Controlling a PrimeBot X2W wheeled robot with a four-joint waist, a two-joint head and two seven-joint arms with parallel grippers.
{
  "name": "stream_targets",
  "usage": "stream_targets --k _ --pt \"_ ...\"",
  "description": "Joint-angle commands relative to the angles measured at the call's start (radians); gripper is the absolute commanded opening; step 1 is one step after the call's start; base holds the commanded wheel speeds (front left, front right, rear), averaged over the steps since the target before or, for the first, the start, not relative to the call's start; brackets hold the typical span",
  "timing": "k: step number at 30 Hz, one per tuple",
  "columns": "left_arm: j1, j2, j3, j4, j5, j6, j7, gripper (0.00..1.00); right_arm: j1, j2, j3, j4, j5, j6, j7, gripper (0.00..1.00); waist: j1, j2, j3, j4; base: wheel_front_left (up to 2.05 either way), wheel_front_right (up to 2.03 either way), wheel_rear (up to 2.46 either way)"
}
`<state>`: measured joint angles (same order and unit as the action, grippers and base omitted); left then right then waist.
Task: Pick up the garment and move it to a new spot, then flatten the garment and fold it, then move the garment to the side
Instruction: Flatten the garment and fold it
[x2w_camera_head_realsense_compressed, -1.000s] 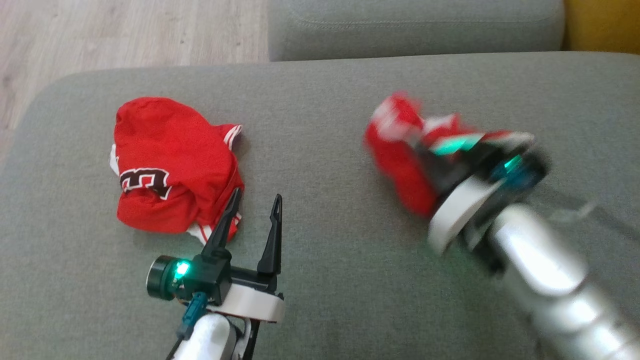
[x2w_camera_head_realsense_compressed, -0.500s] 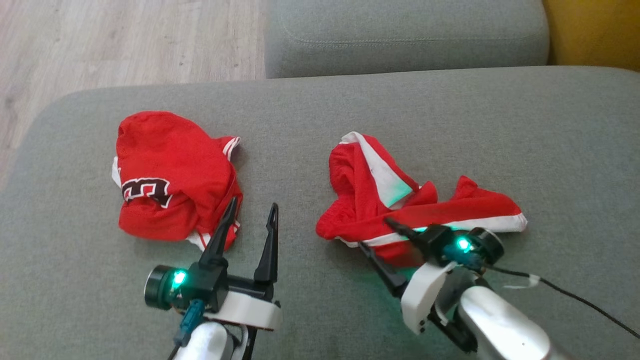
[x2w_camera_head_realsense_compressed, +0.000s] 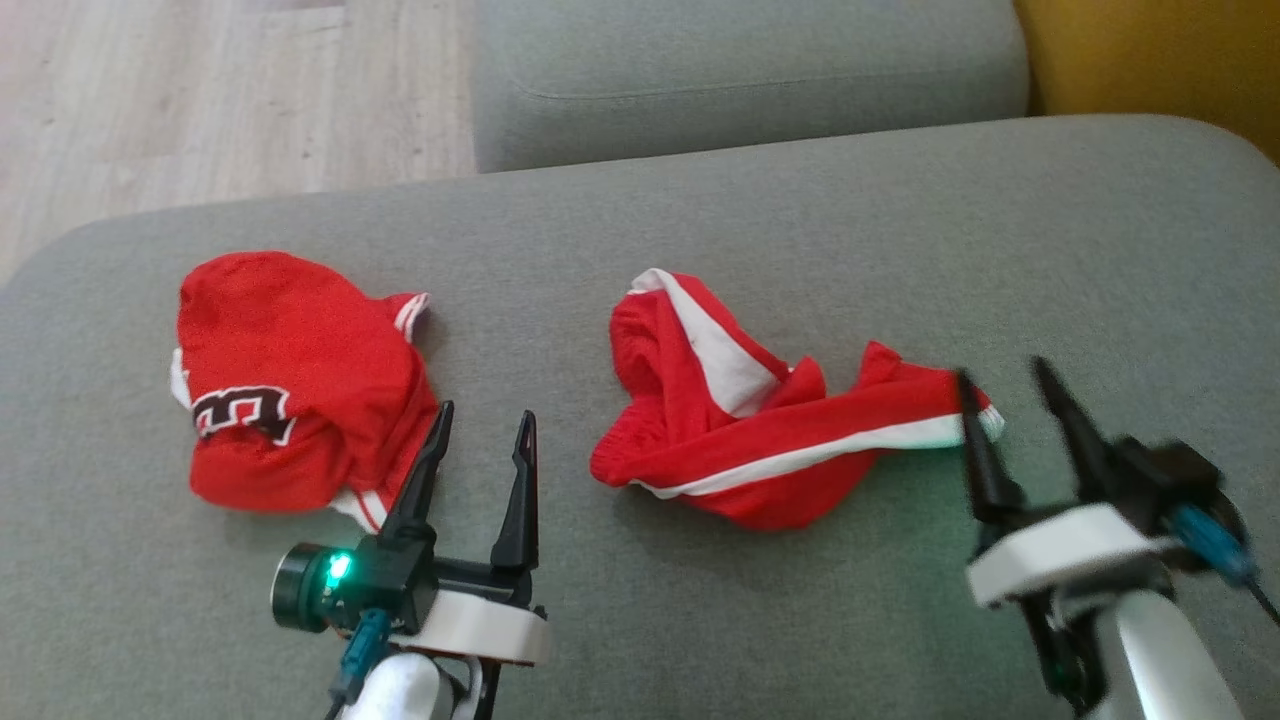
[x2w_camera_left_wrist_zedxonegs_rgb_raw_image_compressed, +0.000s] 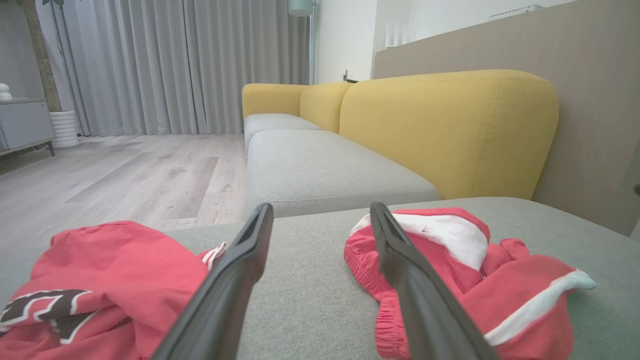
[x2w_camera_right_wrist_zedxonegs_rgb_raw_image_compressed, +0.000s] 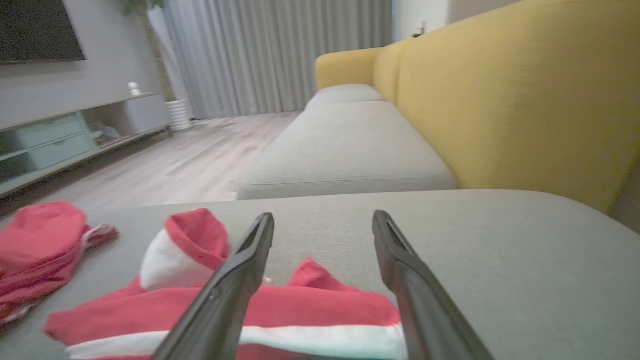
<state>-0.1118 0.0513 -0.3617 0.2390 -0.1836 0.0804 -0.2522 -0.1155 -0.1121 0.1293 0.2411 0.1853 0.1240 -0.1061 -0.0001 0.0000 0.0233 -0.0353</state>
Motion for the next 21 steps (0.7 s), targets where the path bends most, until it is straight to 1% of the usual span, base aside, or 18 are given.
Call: stream_targets --k 1,5,9,11,14,16,19,21 --pt "-0.021 0.000 0.035 -0.036 0.009 0.003 -0.010 1.00 0.008 0.024 -0.028 -0.055 -0.028 0.007 -0.021 1.00 0.0001 0.0000 0.006 -0.015 0.00 0.00 0.00" --pt "-0.026 0.000 0.034 -0.035 0.012 -0.003 -0.010 1.00 0.080 0.059 -0.141 -0.078 -0.069 0.007 -0.057 1.00 0.0001 0.0000 0.018 -0.036 0.00 0.00 0.00" --pt "-0.042 0.000 0.031 -0.035 0.018 -0.009 -0.010 1.00 0.064 0.061 -0.167 -0.053 -0.044 0.007 -0.076 1.00 0.0001 0.0000 0.038 -0.041 0.00 0.00 0.00" --pt "-0.050 -0.001 0.027 -0.038 0.021 -0.009 -0.010 1.00 0.042 0.061 -0.195 -0.033 -0.053 0.007 -0.071 1.00 0.0001 0.0000 0.052 -0.037 0.00 0.00 0.00" --pt "-0.063 -0.001 0.022 -0.036 0.025 -0.015 -0.010 1.00 0.003 0.062 -0.246 0.017 -0.085 0.007 -0.035 1.00 0.0001 0.0000 0.077 -0.024 0.00 0.00 0.00" --pt "-0.071 -0.001 0.020 -0.033 0.026 -0.017 -0.010 1.00 -0.028 0.062 -0.273 0.060 -0.078 0.007 -0.010 1.00 0.0001 0.0000 0.094 -0.014 0.00 0.00 0.00" --pt "-0.080 -0.001 0.018 -0.027 0.028 -0.020 -0.010 1.00 -0.073 0.062 -0.293 0.130 -0.081 0.007 0.020 1.00 0.0001 0.0000 0.114 -0.001 0.00 0.00 0.00" --pt "-0.086 -0.001 0.017 -0.023 0.030 -0.023 -0.010 1.00 -0.101 0.062 -0.289 0.177 -0.071 0.007 0.034 1.00 0.0001 0.0000 0.127 0.008 0.00 0.00 0.00"
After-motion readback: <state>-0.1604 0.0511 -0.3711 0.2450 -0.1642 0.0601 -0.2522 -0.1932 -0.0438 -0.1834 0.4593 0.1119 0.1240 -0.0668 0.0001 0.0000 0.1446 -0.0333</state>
